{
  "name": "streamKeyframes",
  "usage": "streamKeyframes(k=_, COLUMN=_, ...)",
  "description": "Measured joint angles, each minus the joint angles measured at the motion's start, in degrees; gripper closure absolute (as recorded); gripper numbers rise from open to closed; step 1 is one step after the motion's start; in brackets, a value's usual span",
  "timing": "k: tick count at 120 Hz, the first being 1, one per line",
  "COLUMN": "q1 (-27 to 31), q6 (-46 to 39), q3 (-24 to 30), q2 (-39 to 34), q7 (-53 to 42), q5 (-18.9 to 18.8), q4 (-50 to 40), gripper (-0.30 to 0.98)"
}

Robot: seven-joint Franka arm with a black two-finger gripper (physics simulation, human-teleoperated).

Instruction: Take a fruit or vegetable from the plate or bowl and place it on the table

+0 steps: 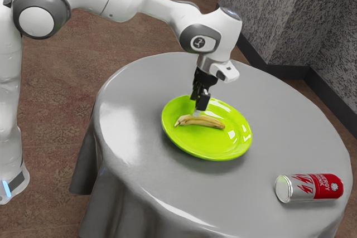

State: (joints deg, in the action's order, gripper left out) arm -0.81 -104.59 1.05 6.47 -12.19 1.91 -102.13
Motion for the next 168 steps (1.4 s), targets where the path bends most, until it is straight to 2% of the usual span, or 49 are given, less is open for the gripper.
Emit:
streamKeyframes(k=40, q1=-0.2, q6=-0.7, q3=0.4, q2=0.2, q7=0.4, q5=1.9, q4=-0.1, gripper=0.0)
streamKeyframes(k=152, q1=-0.2, q6=-3.4, q3=0.4, q2=4.3, q7=1.8, q5=2.0, q4=-0.1, gripper=0.0)
streamKeyframes(k=168, q1=-0.2, q6=-3.5, q3=0.4, q2=4.8, q7=1.9, q5=2.0, q4=-0.1, gripper=0.08)
